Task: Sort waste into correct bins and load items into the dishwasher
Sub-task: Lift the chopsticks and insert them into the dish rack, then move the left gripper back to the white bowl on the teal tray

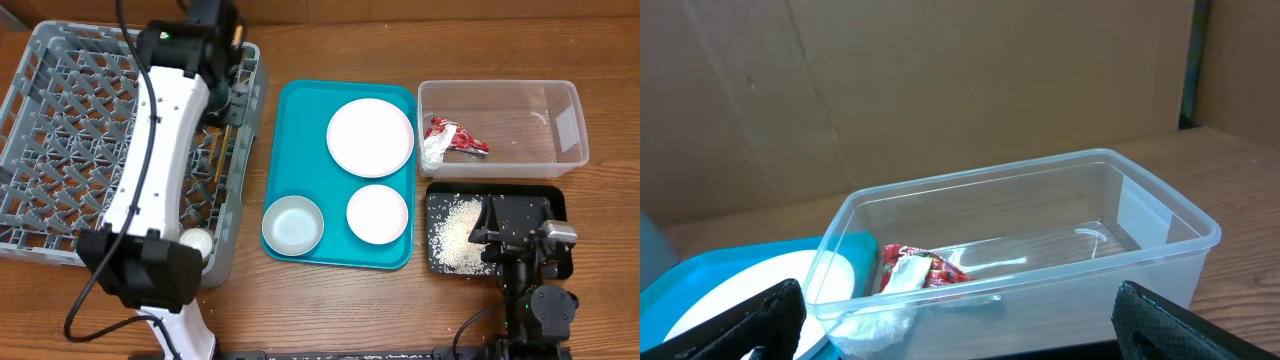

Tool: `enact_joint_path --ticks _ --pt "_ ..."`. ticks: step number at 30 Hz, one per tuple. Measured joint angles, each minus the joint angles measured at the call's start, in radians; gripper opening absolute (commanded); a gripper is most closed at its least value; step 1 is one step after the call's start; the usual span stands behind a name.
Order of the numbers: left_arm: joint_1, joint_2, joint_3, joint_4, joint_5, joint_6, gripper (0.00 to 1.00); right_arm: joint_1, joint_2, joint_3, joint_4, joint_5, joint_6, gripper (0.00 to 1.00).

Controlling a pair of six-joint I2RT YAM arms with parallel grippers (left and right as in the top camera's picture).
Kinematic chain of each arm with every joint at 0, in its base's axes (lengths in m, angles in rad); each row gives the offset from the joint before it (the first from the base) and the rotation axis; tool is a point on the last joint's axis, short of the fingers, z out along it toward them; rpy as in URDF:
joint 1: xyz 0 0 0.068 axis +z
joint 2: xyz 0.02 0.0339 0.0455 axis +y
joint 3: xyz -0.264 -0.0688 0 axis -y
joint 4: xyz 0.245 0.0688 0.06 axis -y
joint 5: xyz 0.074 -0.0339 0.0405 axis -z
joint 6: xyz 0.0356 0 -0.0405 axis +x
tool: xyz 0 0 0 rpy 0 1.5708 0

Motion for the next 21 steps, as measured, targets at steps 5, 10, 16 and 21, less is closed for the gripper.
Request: enact_joint_path --ticks 5,10,16,21 --pt "0.047 0.035 -0.167 0.074 0.000 0.033 0.17 0.000 0.000 0.000 0.001 0.000 0.000 1.00" --pt "0.051 0.054 -0.274 0.119 0.004 0.074 0.34 0.000 0.000 0.000 0.000 0.000 0.000 1.00" --pt "0.051 0.054 -0.248 0.015 0.016 0.026 0.44 0.000 0.000 0.000 0.001 0.000 0.000 1.00" --pt "0.043 0.011 -0.166 -0.043 0.063 -0.021 0.48 0.000 0.000 0.000 0.000 0.000 0.000 1.00"
